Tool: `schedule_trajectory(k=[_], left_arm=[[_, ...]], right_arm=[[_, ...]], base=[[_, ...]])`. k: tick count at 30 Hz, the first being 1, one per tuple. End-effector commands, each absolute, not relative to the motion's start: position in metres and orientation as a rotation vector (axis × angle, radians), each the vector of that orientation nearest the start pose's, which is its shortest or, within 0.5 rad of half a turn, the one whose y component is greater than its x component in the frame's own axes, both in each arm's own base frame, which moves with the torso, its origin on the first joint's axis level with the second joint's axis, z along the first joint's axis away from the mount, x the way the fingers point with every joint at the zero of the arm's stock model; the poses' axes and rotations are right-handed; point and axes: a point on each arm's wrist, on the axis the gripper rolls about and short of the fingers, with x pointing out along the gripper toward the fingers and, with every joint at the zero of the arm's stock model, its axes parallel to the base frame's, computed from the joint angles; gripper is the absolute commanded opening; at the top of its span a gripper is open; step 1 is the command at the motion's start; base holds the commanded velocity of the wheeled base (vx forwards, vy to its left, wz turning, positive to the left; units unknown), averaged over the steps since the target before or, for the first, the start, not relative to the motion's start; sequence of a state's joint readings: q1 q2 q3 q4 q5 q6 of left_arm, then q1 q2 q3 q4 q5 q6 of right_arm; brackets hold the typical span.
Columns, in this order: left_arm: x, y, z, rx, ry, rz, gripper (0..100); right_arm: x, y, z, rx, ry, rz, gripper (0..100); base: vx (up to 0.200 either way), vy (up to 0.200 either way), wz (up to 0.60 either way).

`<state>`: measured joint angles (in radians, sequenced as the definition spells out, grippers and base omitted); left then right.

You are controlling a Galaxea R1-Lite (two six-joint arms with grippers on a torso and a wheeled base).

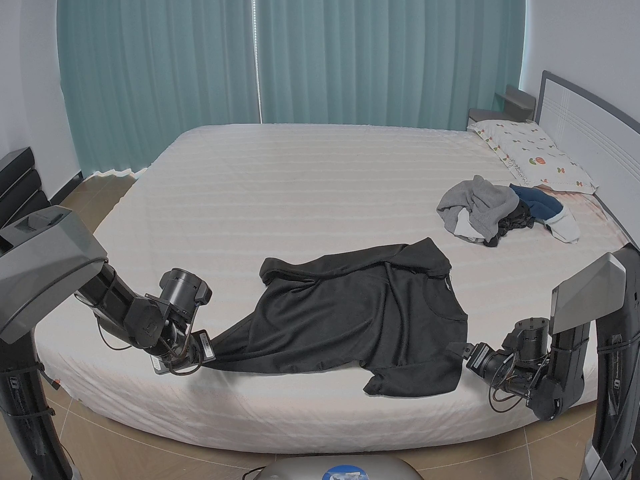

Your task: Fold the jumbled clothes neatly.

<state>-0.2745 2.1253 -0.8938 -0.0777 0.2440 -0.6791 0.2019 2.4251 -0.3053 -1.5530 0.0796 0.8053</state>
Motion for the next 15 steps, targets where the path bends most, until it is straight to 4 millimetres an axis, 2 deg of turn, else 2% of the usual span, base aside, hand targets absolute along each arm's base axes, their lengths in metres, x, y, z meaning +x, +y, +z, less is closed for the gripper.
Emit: schedule_trajectory(k=[1, 7, 8, 14, 15], left_arm=[[0.319, -0.075, 0.024, -0.313, 1.061, 0.373, 0], [0.327, -0.077, 0.020, -0.325, 1.054, 0.374, 0], [0.331, -0.077, 0.016, -0.329, 1.058, 0.378, 0], [0.336, -0.079, 0.011, -0.359, 1.045, 0.381, 0], [0.336, -0.079, 0.010, -0.361, 1.041, 0.389, 0]], right_arm=[[0.291, 0.064, -0.055, 0.738, 0.619, 0.031, 100], [0.301, 0.063, -0.058, 0.733, 0.593, 0.018, 100], [0.305, 0.063, -0.059, 0.733, 0.590, 0.014, 0], [0.321, 0.062, -0.055, 0.739, 0.557, 0.005, 0], [0.333, 0.059, -0.051, 0.745, 0.525, 0.002, 0]], base=[[0.000, 0.000, 0.00], [0.000, 0.000, 0.00], [0.000, 0.000, 0.00], [0.000, 0.000, 0.00], [0.000, 0.000, 0.00]])
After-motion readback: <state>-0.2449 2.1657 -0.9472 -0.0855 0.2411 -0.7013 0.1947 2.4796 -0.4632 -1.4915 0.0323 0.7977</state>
